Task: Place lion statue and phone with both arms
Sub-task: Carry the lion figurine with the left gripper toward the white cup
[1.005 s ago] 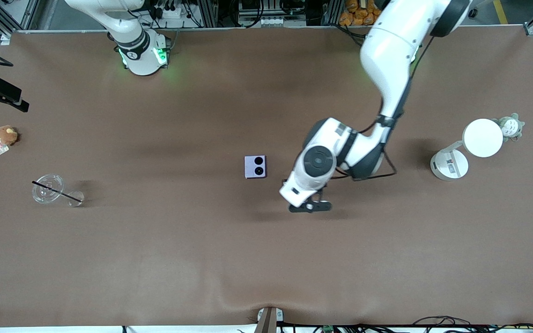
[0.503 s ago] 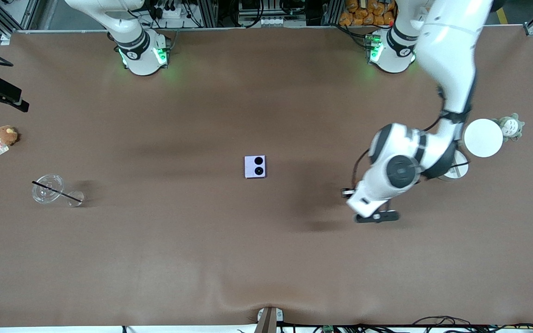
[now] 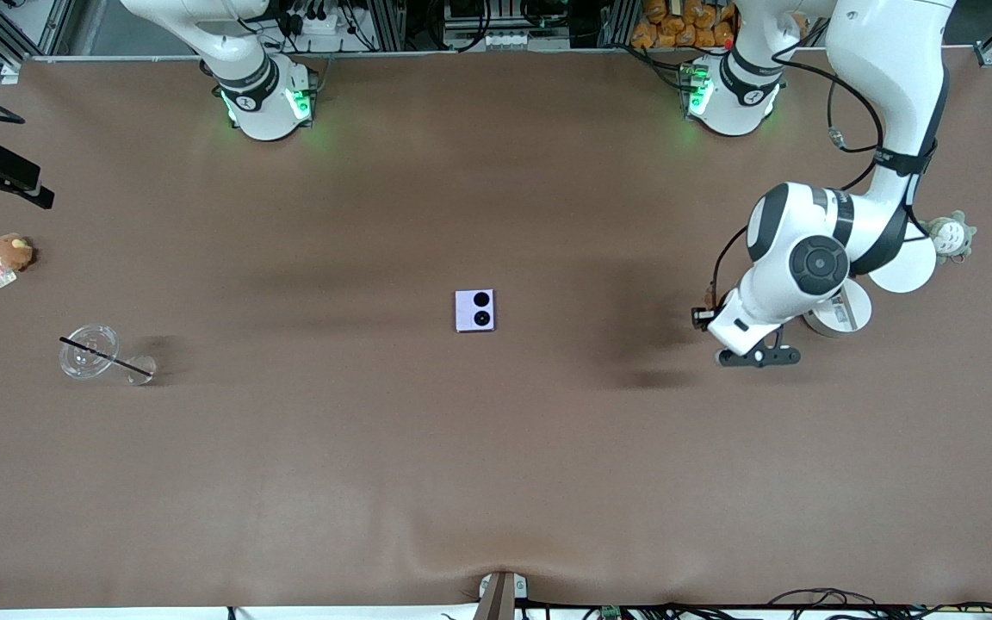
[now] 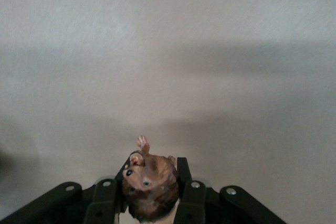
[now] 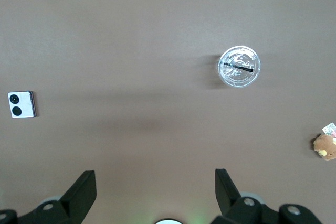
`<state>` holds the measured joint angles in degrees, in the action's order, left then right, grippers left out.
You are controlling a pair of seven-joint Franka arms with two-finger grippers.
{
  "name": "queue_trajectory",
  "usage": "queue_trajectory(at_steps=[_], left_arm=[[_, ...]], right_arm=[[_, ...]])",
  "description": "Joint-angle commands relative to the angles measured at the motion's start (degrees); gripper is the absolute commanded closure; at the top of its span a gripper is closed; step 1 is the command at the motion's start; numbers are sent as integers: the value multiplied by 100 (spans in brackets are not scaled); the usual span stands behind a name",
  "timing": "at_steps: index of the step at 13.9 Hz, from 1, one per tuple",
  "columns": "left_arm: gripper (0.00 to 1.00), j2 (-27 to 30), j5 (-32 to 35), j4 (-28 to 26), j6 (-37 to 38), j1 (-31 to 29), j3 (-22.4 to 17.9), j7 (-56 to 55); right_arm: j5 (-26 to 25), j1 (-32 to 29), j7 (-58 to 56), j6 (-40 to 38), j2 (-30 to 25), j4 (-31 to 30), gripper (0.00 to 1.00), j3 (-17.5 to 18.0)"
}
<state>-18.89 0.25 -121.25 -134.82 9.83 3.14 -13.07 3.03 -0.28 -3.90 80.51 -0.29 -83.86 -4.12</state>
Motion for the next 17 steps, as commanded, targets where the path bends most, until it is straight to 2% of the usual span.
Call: queue_trajectory(at_steps=[1,3,6,10,17], left_arm=[[100,386,107,-530,-194,-428,64,514],[100,422,107,-741,-404,-709,64,875],[100,317,107,-1119,-1080,-658,73,929],[100,334,396,-1304,-1108,-728,73,964],[100,176,720,-1305,-1222,-886,73,964]], right_arm=[[-48,-25,-58,17,-68,-43,0,34],[-48,-25,-58,26,-59,-43,0,34],[-48,-25,-58,26,-59,-43,0,34],[-48,-16,-58,26,-59,-43,0,34],[-48,-7,-49,52,-50,-43,0,43]])
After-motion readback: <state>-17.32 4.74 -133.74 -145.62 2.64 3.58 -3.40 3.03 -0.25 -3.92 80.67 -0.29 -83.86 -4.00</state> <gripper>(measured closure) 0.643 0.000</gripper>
